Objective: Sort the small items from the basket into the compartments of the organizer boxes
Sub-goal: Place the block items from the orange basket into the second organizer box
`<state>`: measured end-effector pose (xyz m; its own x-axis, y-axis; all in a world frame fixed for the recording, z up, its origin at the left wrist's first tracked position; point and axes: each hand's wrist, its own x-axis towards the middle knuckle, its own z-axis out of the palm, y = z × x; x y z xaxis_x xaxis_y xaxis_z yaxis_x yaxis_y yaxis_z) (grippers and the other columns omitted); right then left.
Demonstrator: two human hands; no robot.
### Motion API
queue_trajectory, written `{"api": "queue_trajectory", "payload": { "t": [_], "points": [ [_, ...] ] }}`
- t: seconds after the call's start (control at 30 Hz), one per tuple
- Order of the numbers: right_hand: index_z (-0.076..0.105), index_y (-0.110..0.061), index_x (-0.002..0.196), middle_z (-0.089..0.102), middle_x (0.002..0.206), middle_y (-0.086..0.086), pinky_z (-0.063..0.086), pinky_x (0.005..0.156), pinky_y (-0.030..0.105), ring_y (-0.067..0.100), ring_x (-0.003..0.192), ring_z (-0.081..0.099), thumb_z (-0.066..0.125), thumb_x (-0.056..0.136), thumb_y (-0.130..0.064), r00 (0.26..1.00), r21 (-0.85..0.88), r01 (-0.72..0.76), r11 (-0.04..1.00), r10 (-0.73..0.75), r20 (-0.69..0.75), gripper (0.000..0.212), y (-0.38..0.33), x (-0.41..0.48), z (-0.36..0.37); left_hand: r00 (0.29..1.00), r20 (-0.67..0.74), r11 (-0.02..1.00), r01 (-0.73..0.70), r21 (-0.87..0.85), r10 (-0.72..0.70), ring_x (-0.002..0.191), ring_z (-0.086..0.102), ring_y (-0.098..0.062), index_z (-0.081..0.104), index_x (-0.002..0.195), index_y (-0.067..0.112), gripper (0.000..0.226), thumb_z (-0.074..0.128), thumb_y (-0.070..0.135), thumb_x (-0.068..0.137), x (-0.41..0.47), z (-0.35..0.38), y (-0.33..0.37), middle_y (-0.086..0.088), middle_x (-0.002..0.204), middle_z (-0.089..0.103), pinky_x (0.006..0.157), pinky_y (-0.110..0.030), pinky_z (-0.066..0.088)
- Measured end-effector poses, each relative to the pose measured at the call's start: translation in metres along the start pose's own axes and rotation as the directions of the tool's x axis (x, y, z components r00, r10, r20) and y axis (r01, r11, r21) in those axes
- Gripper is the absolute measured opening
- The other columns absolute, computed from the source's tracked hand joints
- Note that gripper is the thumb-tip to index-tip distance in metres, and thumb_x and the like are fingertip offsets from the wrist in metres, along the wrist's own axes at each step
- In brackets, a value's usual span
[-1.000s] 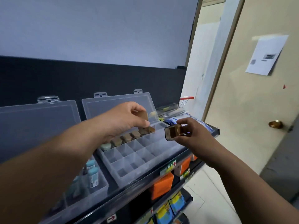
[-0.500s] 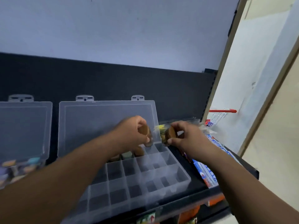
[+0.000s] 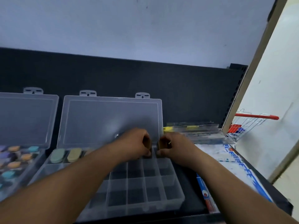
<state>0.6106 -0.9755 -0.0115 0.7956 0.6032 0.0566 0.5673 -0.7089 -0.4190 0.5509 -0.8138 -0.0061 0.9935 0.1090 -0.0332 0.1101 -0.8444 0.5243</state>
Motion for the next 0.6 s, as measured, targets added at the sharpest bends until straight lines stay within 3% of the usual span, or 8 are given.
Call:
{"api": "queue_trajectory", "payload": {
  "t": [0.1, 0.27, 0.43, 0.6],
  "points": [
    [0.066, -0.014, 0.099, 0.061, 0.095, -0.001, 0.044, 0.068, 0.020, 0.011, 0.083, 0.055, 0.075, 0.079, -0.028, 1.000, -0.021, 0.017, 1.000, -0.016, 0.015, 0.026, 0.005, 0.004, 0.004, 1.000, 0.012, 0.998, 0.009, 0.059, -0.010, 0.093, 0.059, -0.017, 0.065, 0.104, 0.020, 0.032, 0.078, 0.022, 0.075, 0.003, 0.007, -0.002, 0.000, 0.102, 0.064, 0.087, -0.036, 0.052],
    [0.068, -0.020, 0.098, 0.065, 0.094, -0.004, 0.047, 0.071, 0.023, 0.008, 0.084, 0.058, 0.076, 0.078, -0.030, 0.997, -0.034, -0.005, 0.999, 0.008, 0.083, 0.024, 0.011, 0.013, 0.007, 0.999, 0.029, 0.994, 0.038, 0.102, -0.041, 0.097, 0.059, -0.017, 0.066, 0.105, 0.022, 0.036, 0.080, 0.028, 0.073, 0.010, 0.013, -0.006, 0.002, 0.105, 0.065, 0.089, -0.037, 0.051],
    [0.066, -0.022, 0.106, 0.065, 0.102, -0.004, 0.052, 0.083, 0.030, 0.011, 0.092, 0.060, 0.078, 0.076, -0.034, 0.989, -0.069, -0.028, 0.997, 0.038, 0.146, 0.034, 0.012, 0.021, 0.005, 0.998, 0.029, 0.995, 0.047, 0.085, -0.049, 0.093, 0.061, -0.017, 0.068, 0.101, 0.020, 0.031, 0.078, 0.028, 0.073, 0.012, 0.018, -0.008, 0.001, 0.099, 0.067, 0.086, -0.037, 0.052],
    [0.061, -0.025, 0.112, 0.062, 0.104, -0.006, 0.045, 0.071, 0.024, 0.011, 0.091, 0.058, 0.079, 0.074, -0.039, 0.976, -0.108, -0.026, 0.994, 0.049, 0.213, 0.045, 0.010, 0.024, -0.001, 0.999, 0.000, 0.989, 0.043, 0.143, -0.043, 0.103, 0.059, -0.020, 0.065, 0.112, 0.020, 0.040, 0.074, 0.034, 0.075, 0.010, 0.015, -0.011, -0.001, 0.111, 0.065, 0.089, -0.034, 0.050]
  ]
}}
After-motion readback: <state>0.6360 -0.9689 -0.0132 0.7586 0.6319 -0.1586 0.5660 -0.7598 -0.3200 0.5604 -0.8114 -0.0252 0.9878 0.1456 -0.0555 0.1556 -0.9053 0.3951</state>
